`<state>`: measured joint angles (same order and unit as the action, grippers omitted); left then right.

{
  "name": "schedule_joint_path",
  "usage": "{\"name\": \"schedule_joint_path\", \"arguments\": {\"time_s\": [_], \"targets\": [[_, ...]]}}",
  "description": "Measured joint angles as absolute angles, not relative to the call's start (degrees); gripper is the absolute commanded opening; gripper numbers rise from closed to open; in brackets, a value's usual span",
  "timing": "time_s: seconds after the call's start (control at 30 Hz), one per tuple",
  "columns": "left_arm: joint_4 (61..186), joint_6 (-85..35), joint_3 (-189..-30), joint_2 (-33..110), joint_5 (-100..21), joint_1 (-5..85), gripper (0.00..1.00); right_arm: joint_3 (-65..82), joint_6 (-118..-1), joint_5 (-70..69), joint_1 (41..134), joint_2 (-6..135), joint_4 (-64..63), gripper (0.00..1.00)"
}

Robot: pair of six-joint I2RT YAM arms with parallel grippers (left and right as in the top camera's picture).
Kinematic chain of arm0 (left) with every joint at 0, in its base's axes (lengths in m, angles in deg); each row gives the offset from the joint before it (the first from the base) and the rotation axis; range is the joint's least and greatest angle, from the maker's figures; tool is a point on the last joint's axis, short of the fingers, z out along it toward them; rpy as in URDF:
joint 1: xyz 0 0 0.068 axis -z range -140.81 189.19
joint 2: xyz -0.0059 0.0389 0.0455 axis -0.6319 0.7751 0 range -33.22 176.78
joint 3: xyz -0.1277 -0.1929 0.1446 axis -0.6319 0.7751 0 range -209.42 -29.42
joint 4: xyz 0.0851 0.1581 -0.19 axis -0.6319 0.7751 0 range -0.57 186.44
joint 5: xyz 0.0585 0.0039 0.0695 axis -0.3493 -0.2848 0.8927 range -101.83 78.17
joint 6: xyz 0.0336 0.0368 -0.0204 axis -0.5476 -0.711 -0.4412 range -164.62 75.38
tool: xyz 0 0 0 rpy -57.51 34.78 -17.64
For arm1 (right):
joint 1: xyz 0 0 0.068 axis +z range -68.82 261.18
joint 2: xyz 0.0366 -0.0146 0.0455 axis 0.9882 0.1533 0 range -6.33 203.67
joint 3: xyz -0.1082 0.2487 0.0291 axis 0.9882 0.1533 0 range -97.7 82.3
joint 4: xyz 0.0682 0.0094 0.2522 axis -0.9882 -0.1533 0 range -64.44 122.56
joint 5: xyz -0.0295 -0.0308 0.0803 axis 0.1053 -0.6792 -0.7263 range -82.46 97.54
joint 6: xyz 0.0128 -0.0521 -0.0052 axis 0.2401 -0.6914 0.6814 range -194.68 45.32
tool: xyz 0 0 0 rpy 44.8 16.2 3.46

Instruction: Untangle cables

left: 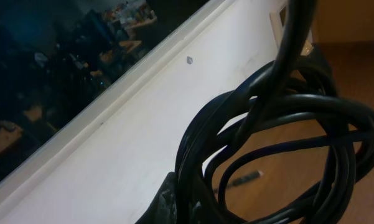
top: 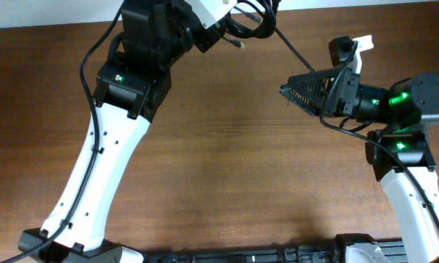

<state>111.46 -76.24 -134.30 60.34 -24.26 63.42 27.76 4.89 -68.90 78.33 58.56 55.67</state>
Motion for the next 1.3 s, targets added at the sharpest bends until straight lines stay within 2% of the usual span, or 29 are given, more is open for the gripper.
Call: {"name": "schedule_joint_path", "arguments": {"time_s": [0.13, 0.23, 0.33, 0.5, 0.57, 0.67, 0.77, 1.0, 1.1, 1.17, 1.3], "targets": [[110.6, -74.3, -134.3, 60.4, -19.6, 63.4, 0.0, 27.8, 5.2, -69.6, 78.3, 58.5, 60.3, 0.99], [105.9, -66.2, -134.3, 60.6, -10.9, 63.4, 0.0, 27.8, 5.3, -69.8, 78.3, 58.6, 60.3, 0.99], [103.6, -59.2, -134.3, 62.0, -9.9, 63.4, 0.0, 27.8, 5.1, -69.9, 78.3, 58.6, 60.4, 0.99], [104.2, -54.1, -134.3, 64.7, -11.4, 63.4, 0.0, 27.8, 5.0, -69.9, 78.3, 58.6, 60.6, 0.99], [104.3, -51.3, -134.3, 64.8, -15.0, 63.4, 0.0, 27.8, 4.7, -69.9, 78.3, 58.6, 63.1, 0.99], [106.1, -49.5, -134.3, 64.8, -27.5, 63.5, 0.0, 27.8, 4.5, -69.9, 78.3, 59.9, 66.8, 0.99], [112.8, -51.3, -134.3, 64.8, -36.9, 65.4, 0.0, 27.8, 4.5, -69.9, 78.3, 62.8, 71.4, 0.99], [116.5, -60.4, -134.3, 64.8, -36.6, 67.3, 0.0, 27.8, 4.4, -69.9, 78.1, 63.4, 76.2, 0.99], [117.7, -63.1, -134.3, 64.8, -36.8, 66.4, 0.0, 27.8, 4.4, -69.9, 73.3, 63.4, 79.2, 0.99], [119.0, -64.0, -134.3, 64.8, -41.4, 64.3, 0.0, 27.8, 4.4, -69.9, 67.5, 63.4, 79.3, 0.99], [119.0, -64.4, -134.3, 64.8, -61.0, 59.2, 0.0, 27.8, 1.4, -70.6, 58.5, 63.4, 79.6, 0.99]]}}
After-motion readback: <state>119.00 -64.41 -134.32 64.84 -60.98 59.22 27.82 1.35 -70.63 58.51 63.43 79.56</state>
